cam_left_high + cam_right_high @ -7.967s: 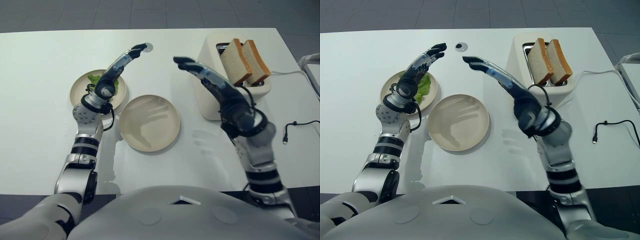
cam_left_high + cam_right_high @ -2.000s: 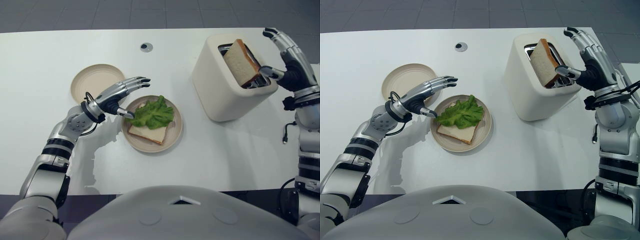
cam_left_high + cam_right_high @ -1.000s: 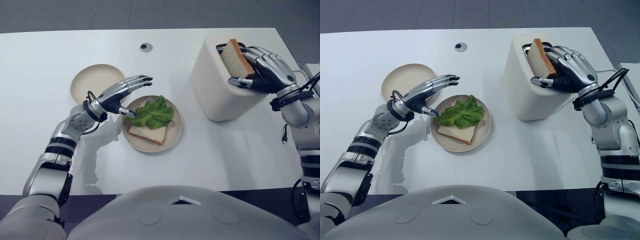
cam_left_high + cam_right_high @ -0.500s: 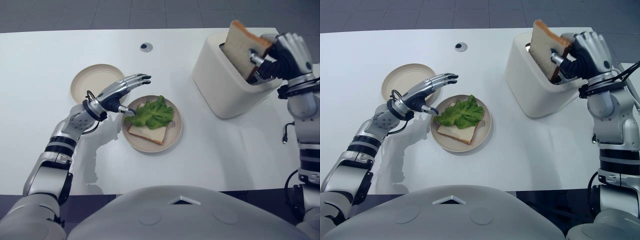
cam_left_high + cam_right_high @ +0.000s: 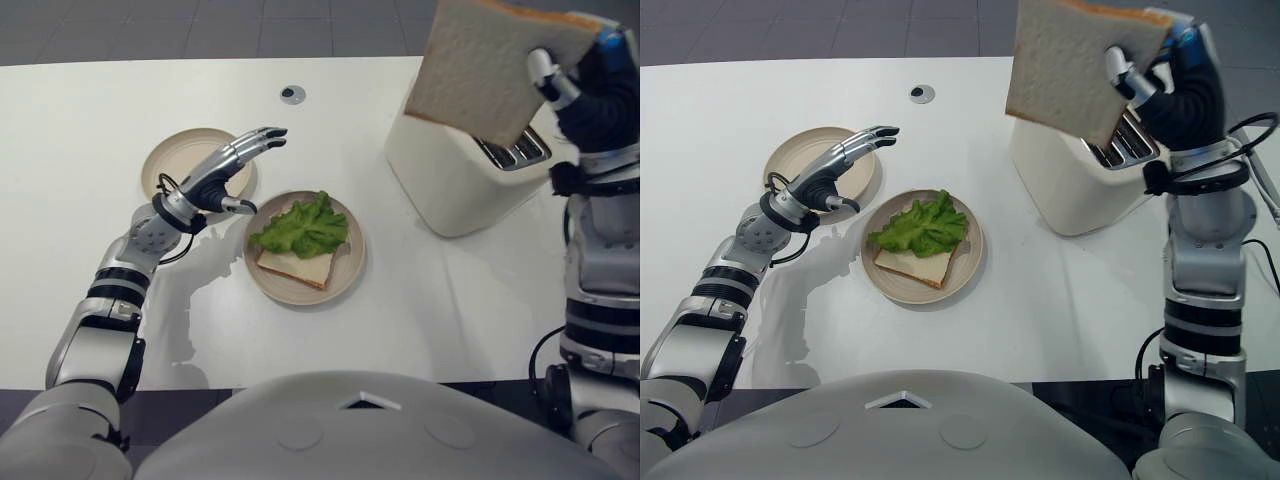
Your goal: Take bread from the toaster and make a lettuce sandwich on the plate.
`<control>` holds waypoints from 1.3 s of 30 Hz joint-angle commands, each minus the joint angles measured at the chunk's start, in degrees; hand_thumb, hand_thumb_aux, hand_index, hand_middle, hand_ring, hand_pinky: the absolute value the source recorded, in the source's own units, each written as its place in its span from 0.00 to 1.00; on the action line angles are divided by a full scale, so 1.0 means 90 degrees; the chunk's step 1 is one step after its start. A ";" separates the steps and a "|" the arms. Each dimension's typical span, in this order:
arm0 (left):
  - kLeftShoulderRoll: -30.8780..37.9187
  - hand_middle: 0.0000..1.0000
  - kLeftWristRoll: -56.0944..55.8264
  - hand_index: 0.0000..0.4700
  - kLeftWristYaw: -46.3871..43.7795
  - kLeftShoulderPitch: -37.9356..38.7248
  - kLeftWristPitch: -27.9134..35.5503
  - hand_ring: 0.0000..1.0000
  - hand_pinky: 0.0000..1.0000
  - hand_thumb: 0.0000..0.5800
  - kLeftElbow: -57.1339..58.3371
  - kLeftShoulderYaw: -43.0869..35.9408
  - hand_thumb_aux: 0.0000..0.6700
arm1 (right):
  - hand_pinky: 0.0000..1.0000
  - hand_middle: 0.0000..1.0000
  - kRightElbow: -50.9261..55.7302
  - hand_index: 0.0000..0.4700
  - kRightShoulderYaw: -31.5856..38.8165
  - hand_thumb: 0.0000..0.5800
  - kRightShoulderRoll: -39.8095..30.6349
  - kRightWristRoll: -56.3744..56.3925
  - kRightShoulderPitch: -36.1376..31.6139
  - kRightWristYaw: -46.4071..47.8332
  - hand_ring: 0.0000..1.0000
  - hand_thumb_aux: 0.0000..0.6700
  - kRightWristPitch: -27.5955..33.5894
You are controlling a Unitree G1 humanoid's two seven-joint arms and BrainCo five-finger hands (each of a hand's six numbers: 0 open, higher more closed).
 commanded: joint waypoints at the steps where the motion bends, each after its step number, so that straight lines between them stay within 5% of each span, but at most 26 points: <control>1: 0.0003 0.00 -0.0335 0.00 -0.0213 -0.0002 0.0017 0.00 0.00 0.00 -0.0044 0.0047 0.00 | 1.00 1.00 -0.0387 1.00 0.1504 1.00 0.1000 0.1019 0.0759 0.0650 1.00 1.00 0.0722; 11: 0.0041 0.00 -0.1428 0.00 -0.0737 0.0114 -0.0092 0.00 0.00 0.00 -0.0451 0.0210 0.00 | 1.00 1.00 0.0157 1.00 0.2605 1.00 0.2009 0.1093 0.1404 0.0901 1.00 1.00 0.1828; 29: 0.0297 0.00 -0.2756 0.00 -0.2481 0.1014 0.0179 0.00 0.00 0.00 -0.2020 -0.0424 0.00 | 1.00 1.00 0.1724 1.00 0.3271 1.00 0.1958 -0.2040 0.0802 0.0162 1.00 1.00 0.1694; 39: 0.0609 0.00 -0.0672 0.00 -0.3478 0.1344 0.0137 0.00 0.00 0.00 -0.1277 -0.1348 0.00 | 1.00 1.00 0.1856 1.00 0.3006 1.00 0.1946 -0.2298 0.0738 -0.0049 1.00 1.00 0.1582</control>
